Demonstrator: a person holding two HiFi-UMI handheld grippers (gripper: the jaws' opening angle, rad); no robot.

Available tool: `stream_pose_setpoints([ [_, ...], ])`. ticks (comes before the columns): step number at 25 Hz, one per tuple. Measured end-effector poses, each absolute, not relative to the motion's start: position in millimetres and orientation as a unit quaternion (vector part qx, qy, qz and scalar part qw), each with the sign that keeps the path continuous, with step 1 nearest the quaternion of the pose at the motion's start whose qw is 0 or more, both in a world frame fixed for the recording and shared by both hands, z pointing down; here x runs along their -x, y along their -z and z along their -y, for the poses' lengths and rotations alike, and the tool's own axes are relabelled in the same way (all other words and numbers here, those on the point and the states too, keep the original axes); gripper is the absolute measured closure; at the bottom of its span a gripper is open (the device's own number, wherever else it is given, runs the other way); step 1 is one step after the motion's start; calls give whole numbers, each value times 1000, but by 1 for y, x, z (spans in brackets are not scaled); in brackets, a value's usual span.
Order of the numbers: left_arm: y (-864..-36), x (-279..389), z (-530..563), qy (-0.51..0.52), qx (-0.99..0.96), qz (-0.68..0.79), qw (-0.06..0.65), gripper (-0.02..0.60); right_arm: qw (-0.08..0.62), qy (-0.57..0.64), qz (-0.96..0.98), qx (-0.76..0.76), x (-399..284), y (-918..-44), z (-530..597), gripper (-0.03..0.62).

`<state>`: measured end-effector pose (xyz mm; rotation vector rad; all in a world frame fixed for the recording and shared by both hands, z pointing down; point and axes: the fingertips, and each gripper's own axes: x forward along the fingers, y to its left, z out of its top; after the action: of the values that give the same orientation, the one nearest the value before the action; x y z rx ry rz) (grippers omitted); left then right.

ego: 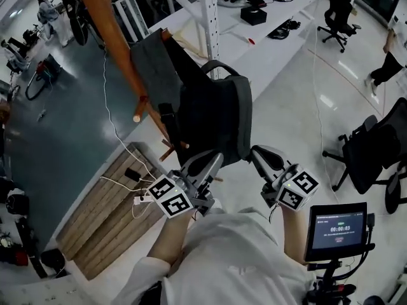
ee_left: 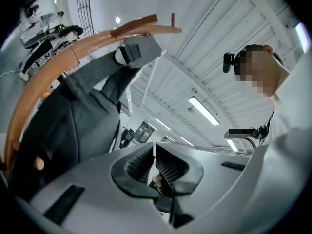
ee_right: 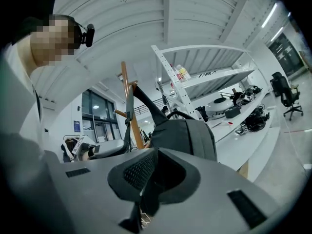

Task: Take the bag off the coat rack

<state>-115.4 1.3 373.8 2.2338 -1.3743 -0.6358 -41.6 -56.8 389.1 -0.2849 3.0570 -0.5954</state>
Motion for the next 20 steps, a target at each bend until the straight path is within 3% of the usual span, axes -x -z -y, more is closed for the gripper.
stream_pose_setpoints([
  [7,-359,166,-18,252,-751,587,169,574,-6,174,-984,47,82,-382,87,580],
  [13,-330,210,-40,238,-692,675,94,572,-7,66,-998,23,116,-334,132,579],
  [16,-319,232,-47,229,-672,701,68,490,-18,-16,-1000,10,143,-313,148,577],
  [20,-313,240,-29,189,-673,714,48,440,-22,-88,-996,7,173,-295,177,568],
])
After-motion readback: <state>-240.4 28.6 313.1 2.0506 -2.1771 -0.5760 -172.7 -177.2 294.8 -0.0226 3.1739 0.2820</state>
